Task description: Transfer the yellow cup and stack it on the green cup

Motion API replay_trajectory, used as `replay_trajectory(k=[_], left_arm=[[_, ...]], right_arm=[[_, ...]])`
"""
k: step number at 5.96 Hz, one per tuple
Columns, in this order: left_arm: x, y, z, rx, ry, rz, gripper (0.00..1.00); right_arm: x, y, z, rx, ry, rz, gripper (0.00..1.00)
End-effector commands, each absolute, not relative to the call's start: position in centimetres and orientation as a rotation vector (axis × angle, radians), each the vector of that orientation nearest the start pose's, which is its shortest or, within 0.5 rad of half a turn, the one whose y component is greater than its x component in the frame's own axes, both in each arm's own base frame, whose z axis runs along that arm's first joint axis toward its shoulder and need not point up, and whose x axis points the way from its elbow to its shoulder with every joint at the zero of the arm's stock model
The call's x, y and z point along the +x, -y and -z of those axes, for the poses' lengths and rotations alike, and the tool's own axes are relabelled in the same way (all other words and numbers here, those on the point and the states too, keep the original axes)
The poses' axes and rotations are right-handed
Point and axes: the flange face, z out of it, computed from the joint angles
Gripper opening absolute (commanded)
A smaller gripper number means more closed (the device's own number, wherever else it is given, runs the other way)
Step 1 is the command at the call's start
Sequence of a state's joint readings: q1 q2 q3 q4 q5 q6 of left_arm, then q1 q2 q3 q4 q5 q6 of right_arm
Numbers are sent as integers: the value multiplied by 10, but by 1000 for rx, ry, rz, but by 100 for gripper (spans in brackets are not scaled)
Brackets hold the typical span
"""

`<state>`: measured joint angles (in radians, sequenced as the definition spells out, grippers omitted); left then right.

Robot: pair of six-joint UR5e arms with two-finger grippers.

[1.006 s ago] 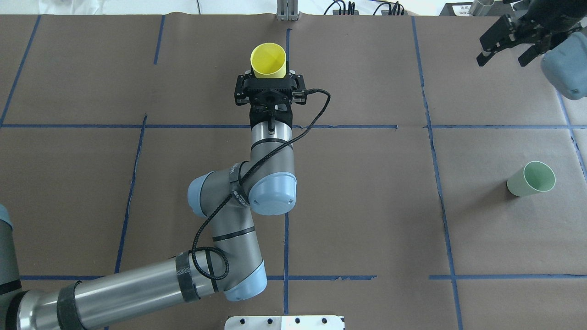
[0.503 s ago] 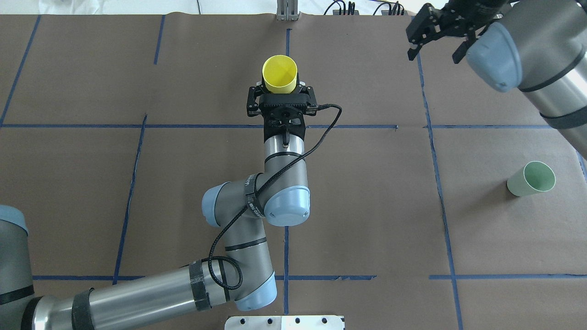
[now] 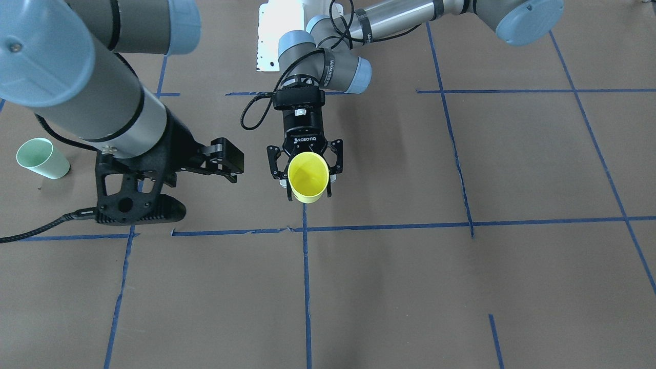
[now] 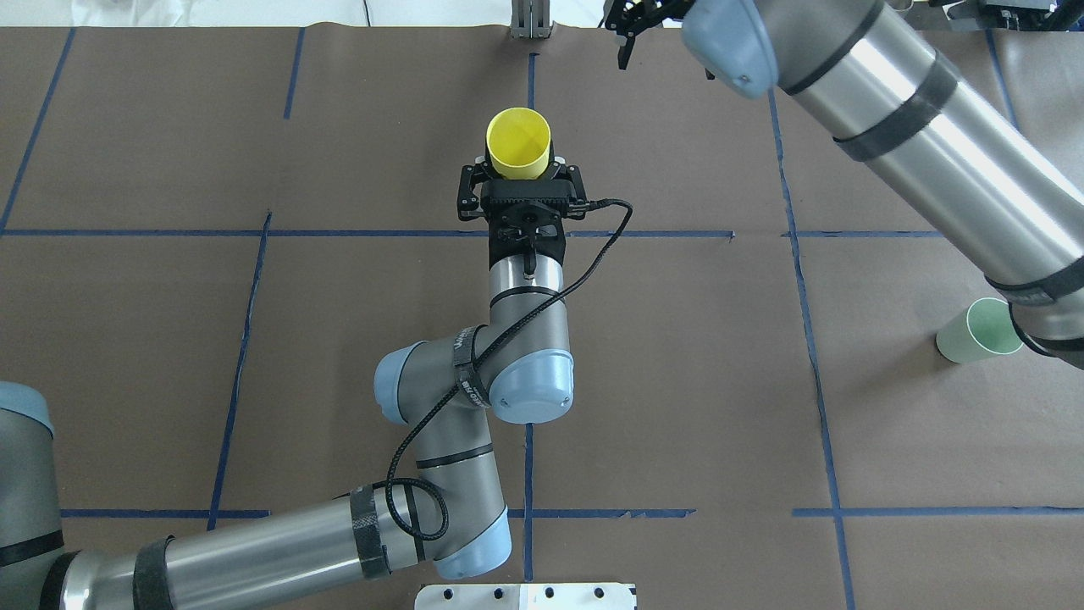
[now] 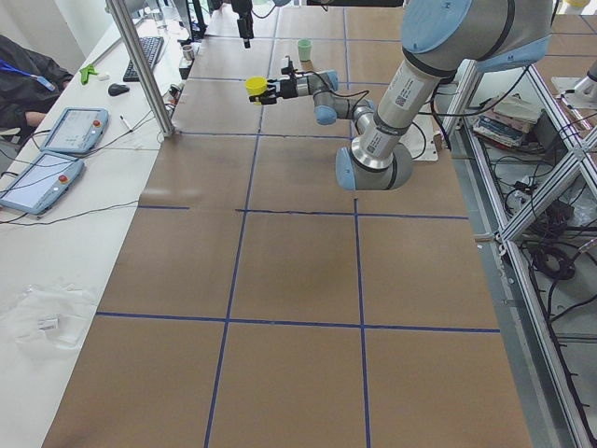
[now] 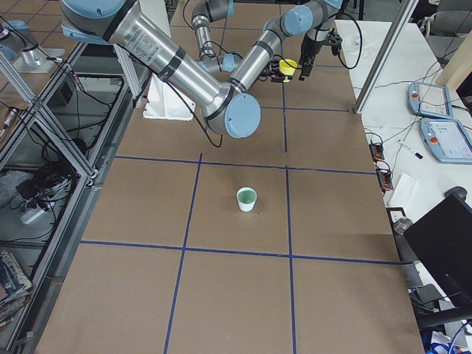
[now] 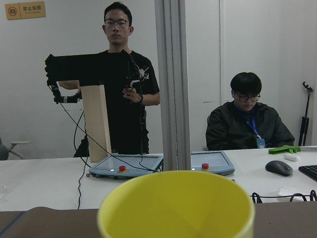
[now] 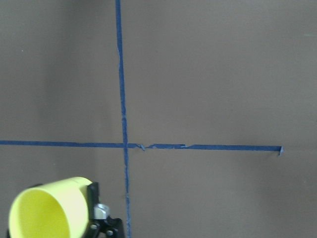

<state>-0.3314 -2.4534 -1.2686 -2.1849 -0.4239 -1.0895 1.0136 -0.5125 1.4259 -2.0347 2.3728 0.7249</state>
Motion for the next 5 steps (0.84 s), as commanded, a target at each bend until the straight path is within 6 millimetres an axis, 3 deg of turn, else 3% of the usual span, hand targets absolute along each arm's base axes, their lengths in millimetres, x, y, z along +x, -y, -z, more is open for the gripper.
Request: replay_trajectory(k=[1, 3, 5], left_arm=[[618, 450, -141, 1325, -569, 558, 45], [617, 450, -141, 1324, -570, 559, 45], [617, 450, -140, 1325, -573, 561, 45]], right_arm=[[-393, 662, -19, -172, 792, 39, 98], [-428, 644, -27, -162, 745, 79, 95], [-446, 635, -41, -158, 709, 98, 88]])
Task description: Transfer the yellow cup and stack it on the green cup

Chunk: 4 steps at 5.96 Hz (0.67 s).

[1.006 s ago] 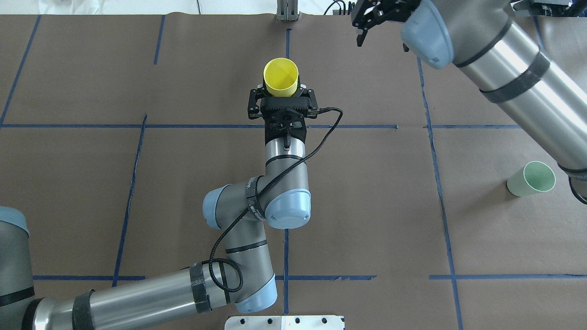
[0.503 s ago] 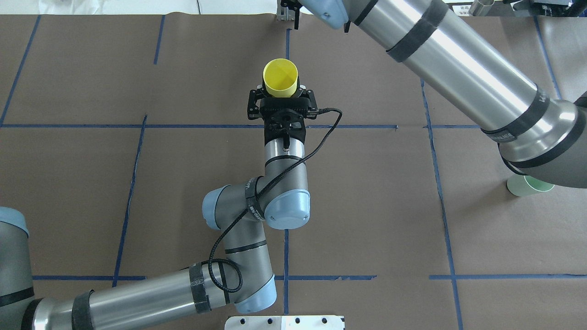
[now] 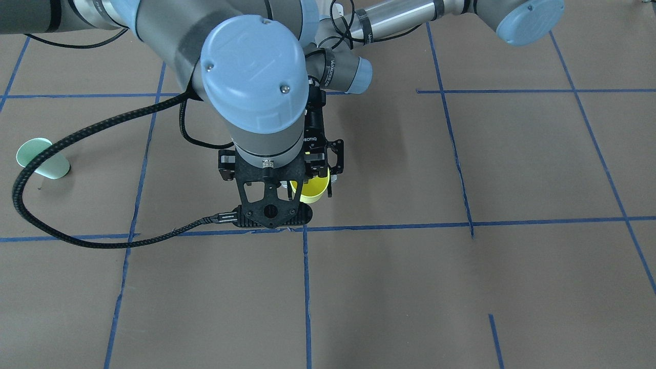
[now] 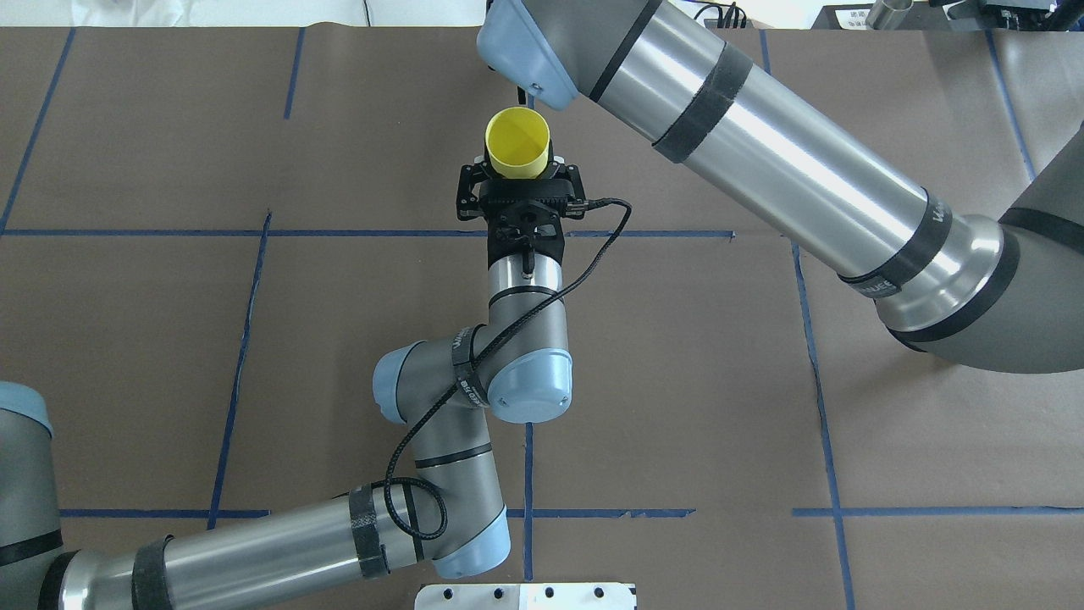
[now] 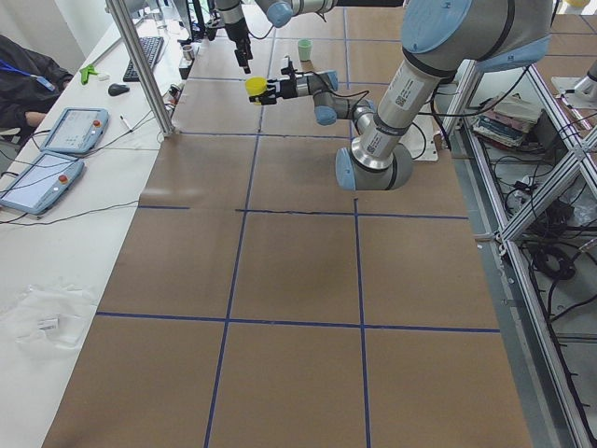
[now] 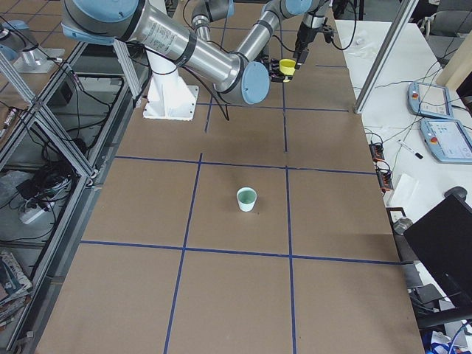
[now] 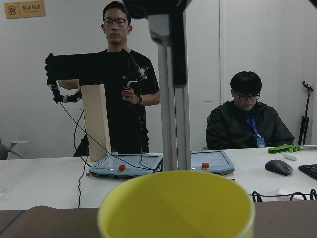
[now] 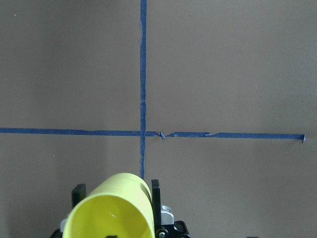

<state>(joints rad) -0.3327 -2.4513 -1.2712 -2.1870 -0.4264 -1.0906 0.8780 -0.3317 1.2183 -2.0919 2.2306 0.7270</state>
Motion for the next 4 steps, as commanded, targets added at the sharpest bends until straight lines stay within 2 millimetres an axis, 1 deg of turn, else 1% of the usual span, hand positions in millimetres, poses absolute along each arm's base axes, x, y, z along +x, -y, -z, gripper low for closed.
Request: replay_trajectory(k=[1, 2, 4], left_arm=[[617, 450, -141, 1325, -570, 559, 45], [617, 450, -141, 1324, -571, 558, 45], [617, 450, -140, 1324, -574, 560, 45]], right_arm=[[-449, 633, -42, -159, 708, 102, 79], [-452, 631, -42, -157, 712, 109, 74], [-461, 625, -40, -157, 716, 122, 71]])
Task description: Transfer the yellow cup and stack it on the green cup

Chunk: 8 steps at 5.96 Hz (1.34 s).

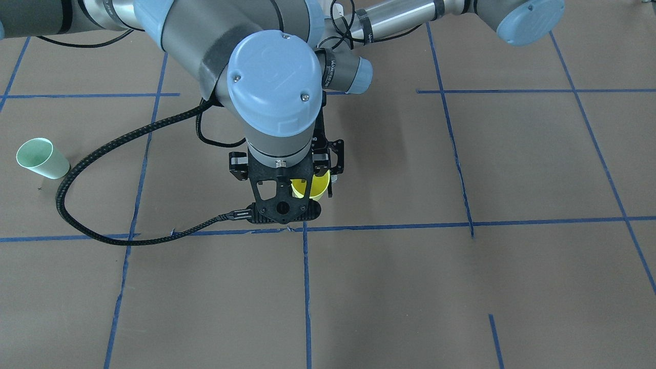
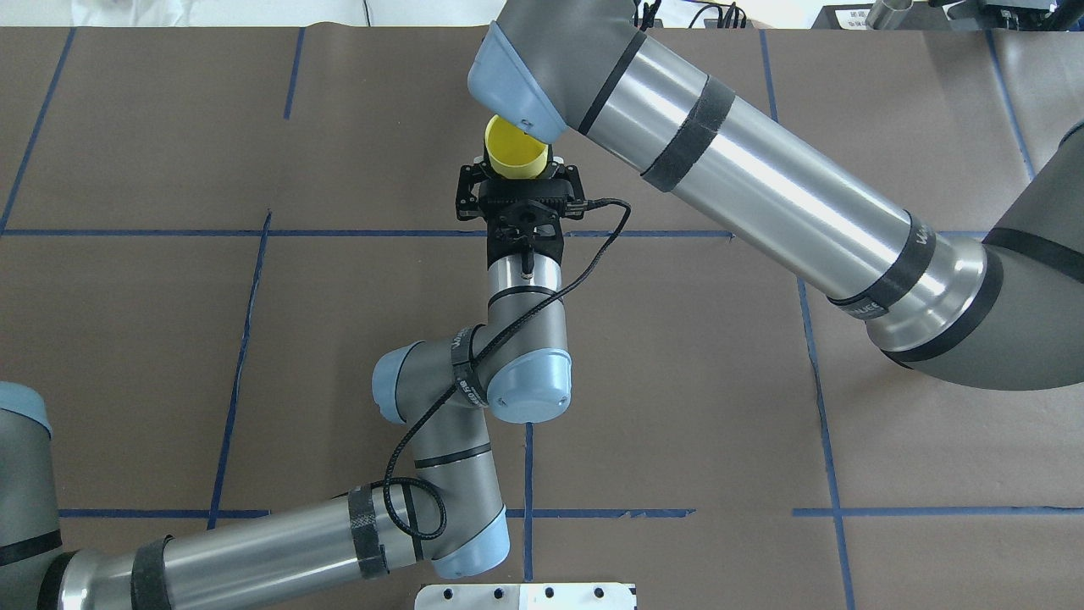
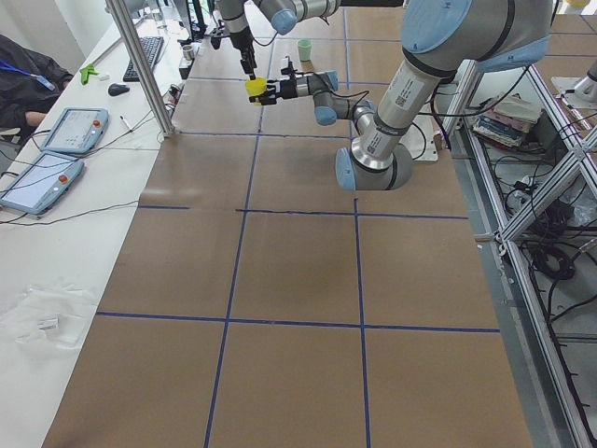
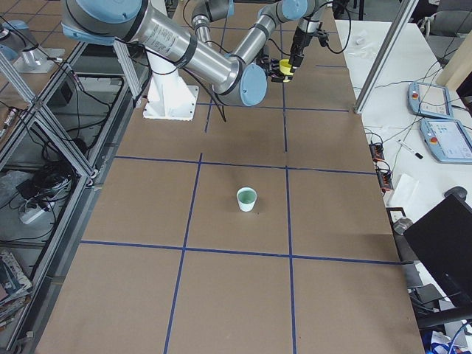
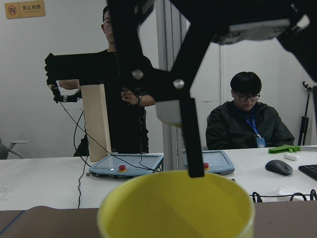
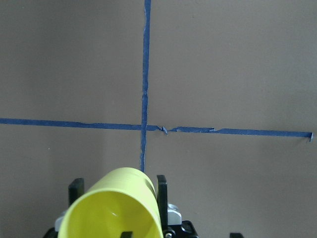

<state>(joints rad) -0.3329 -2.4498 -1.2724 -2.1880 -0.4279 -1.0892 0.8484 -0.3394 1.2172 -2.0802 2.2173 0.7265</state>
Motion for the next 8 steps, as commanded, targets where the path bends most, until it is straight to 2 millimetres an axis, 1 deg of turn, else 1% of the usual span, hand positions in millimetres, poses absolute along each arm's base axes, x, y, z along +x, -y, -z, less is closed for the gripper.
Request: replay_trajectory(k=[1, 2, 3, 4, 5, 6, 7, 8], left_arm=[[616, 450, -139, 1325, -576, 560, 45], [615, 450, -138, 1325, -577, 561, 45], [615, 450, -138, 1325, -578, 562, 45], [615, 450, -138, 1325, -579, 563, 45], [615, 450, -138, 1325, -581, 564, 45], [615, 450, -144, 1324, -576, 562, 45], [615, 450, -144, 1324, -576, 562, 45], [615, 450, -144, 1324, -576, 562, 45]], right_arm=[[-468, 627, -46, -114, 759, 131, 71], [-470, 628, -51, -115, 766, 109, 69], [-470, 627, -51, -118, 766, 108, 69], [-470, 627, -53, -119, 763, 106, 66], [-469, 626, -50, -118, 768, 108, 63], [-469, 626, -51, -119, 767, 108, 58], [-469, 626, -49, -118, 770, 109, 55], [-469, 626, -50, -119, 769, 109, 53]])
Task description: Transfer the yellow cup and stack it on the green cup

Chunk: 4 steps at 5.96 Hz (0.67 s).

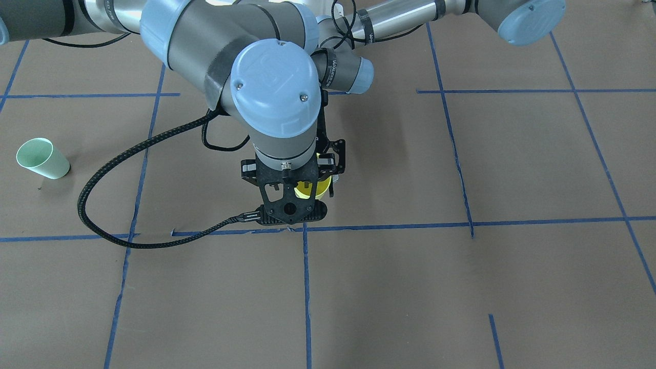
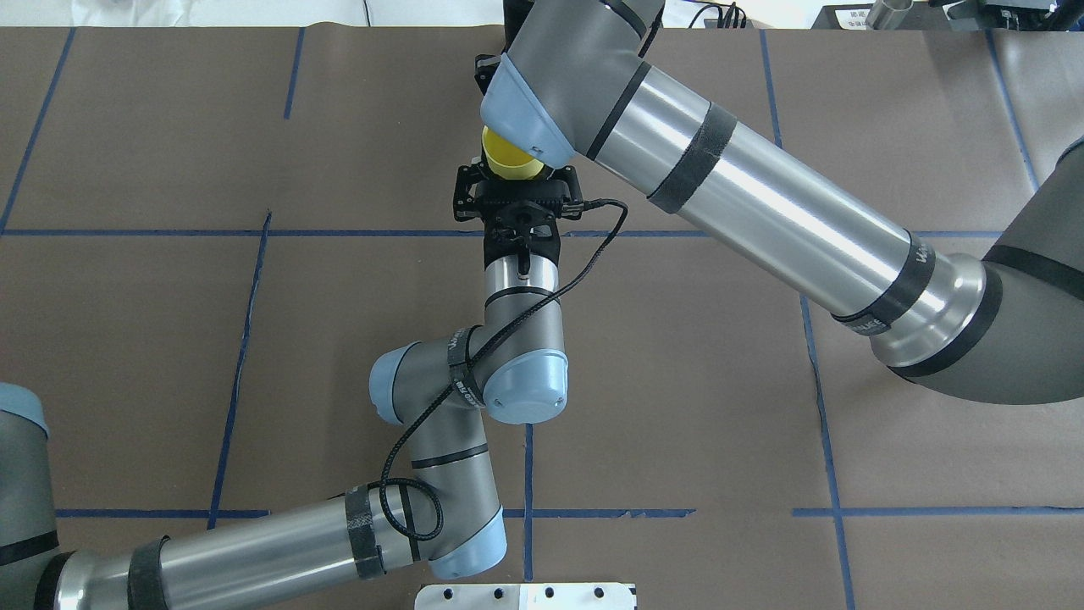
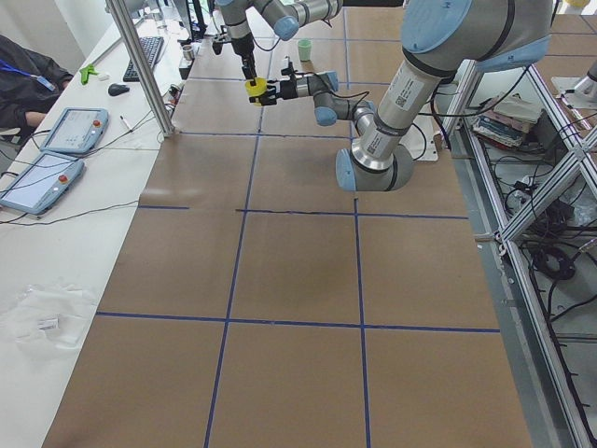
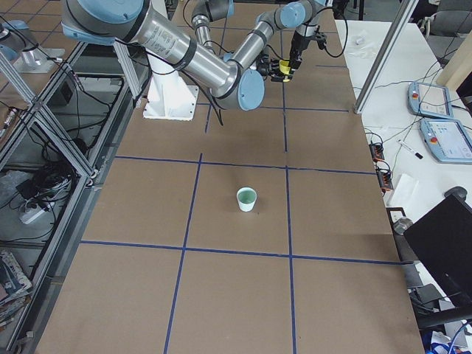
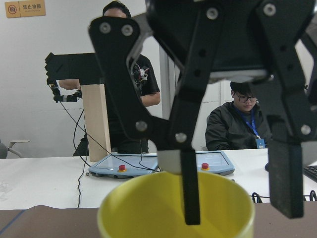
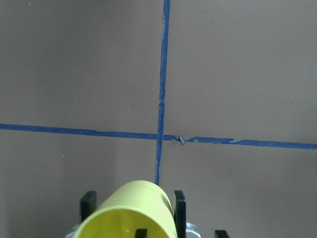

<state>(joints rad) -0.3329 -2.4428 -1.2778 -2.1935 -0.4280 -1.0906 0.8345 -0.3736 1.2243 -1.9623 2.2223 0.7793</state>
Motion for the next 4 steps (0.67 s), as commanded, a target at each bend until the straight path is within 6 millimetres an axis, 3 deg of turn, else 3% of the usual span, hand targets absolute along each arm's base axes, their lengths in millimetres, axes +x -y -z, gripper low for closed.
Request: replay_trajectory(k=[1, 4], left_arm=[[615, 449, -143, 1325, -577, 562, 45], [615, 449, -143, 1325, -577, 562, 45]], right_arm=[[-469, 626, -50, -119, 769, 109, 53], [-469, 626, -50, -121, 770, 108, 50]])
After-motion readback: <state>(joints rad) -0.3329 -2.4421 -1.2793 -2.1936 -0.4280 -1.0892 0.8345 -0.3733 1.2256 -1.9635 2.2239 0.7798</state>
